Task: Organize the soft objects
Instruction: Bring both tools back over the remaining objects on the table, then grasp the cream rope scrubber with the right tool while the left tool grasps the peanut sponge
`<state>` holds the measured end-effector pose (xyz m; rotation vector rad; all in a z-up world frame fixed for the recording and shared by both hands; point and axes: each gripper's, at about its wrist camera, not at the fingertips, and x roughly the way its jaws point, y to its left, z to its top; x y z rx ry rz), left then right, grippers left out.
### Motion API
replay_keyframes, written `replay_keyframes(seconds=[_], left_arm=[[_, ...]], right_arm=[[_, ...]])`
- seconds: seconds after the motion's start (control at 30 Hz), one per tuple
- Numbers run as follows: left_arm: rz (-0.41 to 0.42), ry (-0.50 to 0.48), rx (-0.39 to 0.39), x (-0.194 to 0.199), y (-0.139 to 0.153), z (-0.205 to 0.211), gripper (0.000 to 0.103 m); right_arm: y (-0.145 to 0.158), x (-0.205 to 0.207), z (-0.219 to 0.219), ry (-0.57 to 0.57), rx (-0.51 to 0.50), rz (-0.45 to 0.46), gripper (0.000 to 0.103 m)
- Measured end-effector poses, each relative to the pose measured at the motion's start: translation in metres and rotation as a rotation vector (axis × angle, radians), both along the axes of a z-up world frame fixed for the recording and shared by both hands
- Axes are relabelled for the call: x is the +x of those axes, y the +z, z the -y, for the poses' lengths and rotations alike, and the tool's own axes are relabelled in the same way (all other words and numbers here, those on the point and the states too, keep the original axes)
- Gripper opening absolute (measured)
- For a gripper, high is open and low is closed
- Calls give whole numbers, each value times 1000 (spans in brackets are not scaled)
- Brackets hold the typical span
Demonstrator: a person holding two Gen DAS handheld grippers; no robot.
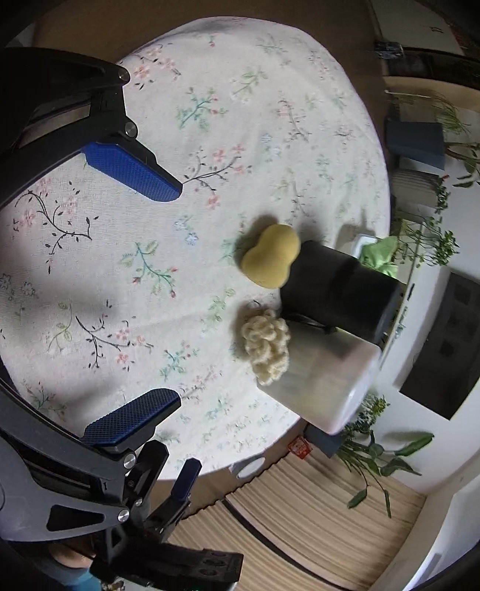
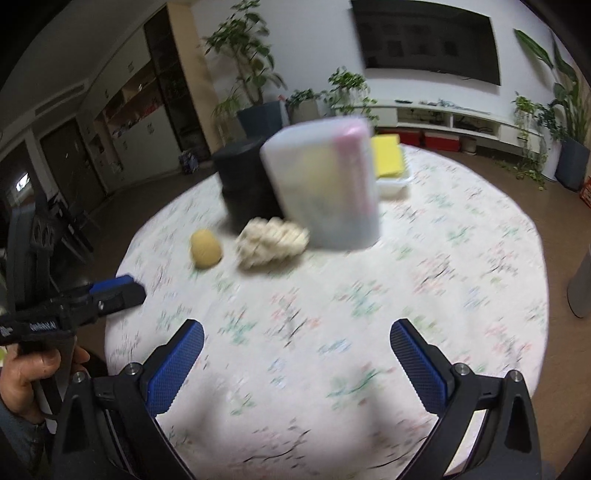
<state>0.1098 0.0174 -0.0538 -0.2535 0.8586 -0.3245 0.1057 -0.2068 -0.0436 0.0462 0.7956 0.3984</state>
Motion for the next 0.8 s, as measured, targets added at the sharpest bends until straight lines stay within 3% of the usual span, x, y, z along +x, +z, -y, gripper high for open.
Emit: replay_keyframes(seconds=[0.37, 0.47, 0.6, 0.8], left_arm=[[-70, 7, 14, 59, -7, -5, 103], [-111, -14, 50, 76, -14, 0, 103], [-95, -62, 124, 94, -13, 7, 103], [-100, -76, 165, 111, -15, -5, 103]], right_arm=[[0, 29, 4, -106, -18, -25, 103], [-4, 34, -2, -101, -14, -37, 103], [-7, 41, -10, -85, -30, -35, 103], [-5, 65, -12, -114, -30, -34, 103]])
